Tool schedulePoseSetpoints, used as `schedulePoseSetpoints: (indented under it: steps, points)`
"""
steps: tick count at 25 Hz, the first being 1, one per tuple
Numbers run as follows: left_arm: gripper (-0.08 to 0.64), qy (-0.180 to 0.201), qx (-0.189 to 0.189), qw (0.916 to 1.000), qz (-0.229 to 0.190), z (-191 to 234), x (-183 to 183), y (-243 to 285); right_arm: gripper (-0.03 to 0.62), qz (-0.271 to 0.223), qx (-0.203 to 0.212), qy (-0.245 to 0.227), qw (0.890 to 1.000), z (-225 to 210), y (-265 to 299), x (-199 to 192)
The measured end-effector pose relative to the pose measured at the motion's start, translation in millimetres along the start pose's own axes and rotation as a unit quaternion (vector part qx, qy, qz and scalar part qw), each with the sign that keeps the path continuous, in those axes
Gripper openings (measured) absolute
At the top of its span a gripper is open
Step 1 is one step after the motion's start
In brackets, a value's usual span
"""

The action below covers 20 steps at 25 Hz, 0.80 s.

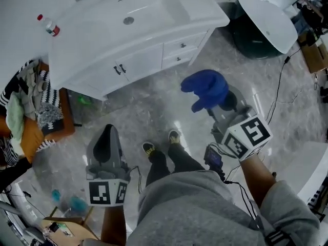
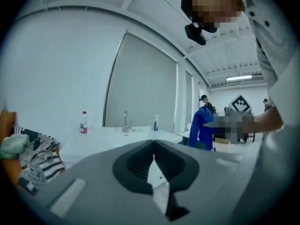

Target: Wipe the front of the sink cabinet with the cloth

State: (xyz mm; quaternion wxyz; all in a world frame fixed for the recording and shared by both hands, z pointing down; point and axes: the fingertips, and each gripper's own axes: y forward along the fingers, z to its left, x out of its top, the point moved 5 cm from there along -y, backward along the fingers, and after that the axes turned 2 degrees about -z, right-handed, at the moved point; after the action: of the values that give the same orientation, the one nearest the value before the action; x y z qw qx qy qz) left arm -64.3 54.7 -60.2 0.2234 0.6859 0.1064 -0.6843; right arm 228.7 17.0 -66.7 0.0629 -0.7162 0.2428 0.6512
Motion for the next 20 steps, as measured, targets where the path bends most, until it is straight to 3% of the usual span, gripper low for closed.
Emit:
schedulePoseSetpoints:
  steps: [6,20]
  points:
    - [0.011,-0.005,0.021,0.9996,-0.021,0.9,21.3,-17.1,0.074,-0.016,-0.008,0.019,1.0,19.5,-8.3,19.7]
    - [0.011,-0.005,0.041,0.9991,-0.012,10.4,32.1,-23.6,0.074,-0.029,0.0,0.007,1.0,35.4,0.9,38.6]
